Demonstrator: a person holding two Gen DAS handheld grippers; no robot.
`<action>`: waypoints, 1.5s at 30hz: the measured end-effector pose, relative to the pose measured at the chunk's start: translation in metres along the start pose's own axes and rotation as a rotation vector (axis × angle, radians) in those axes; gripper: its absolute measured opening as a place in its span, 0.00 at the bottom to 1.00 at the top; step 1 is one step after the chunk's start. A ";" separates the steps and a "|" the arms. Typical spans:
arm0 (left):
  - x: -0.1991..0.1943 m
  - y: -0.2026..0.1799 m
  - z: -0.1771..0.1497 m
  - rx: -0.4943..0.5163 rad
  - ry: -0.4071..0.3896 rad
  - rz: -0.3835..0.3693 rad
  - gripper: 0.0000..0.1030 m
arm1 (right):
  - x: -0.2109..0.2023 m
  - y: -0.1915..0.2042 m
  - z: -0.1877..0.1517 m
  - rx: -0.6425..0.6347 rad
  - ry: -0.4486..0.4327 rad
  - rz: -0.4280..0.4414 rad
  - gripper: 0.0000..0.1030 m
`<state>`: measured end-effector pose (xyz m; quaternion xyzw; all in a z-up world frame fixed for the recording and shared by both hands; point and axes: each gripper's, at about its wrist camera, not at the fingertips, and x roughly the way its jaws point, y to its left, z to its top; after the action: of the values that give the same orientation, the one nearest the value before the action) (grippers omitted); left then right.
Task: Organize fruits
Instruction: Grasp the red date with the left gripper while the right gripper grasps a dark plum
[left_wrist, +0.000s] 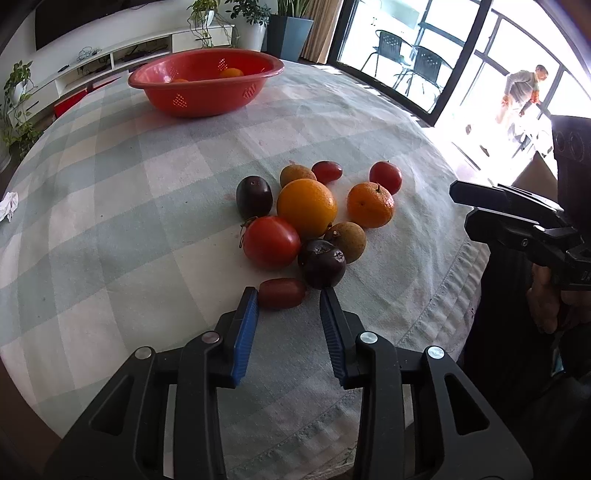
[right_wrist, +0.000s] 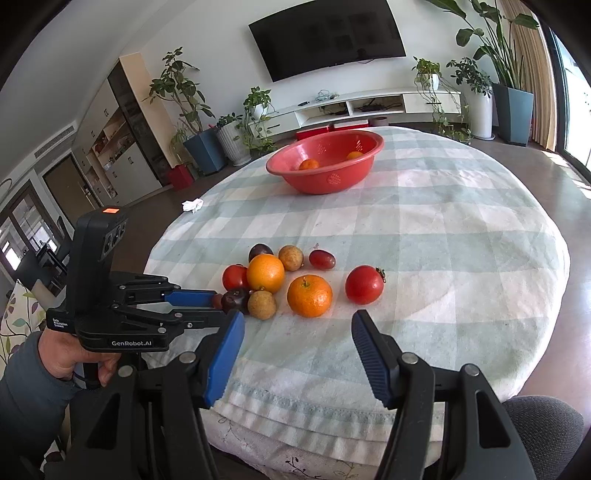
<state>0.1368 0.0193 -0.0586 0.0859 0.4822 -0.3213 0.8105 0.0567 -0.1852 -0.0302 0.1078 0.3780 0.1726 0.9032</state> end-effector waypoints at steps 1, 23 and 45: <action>0.000 -0.001 0.000 0.005 -0.002 0.009 0.50 | 0.000 0.000 0.000 0.002 -0.001 0.000 0.63; 0.001 -0.009 0.000 0.063 0.033 -0.040 0.43 | 0.005 0.011 0.001 -0.029 0.021 0.024 0.62; -0.025 0.013 -0.003 0.118 0.044 -0.004 0.70 | 0.088 0.061 0.004 -0.130 0.167 0.003 0.37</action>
<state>0.1341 0.0419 -0.0417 0.1397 0.4803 -0.3490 0.7925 0.1038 -0.0948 -0.0644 0.0349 0.4400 0.2067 0.8732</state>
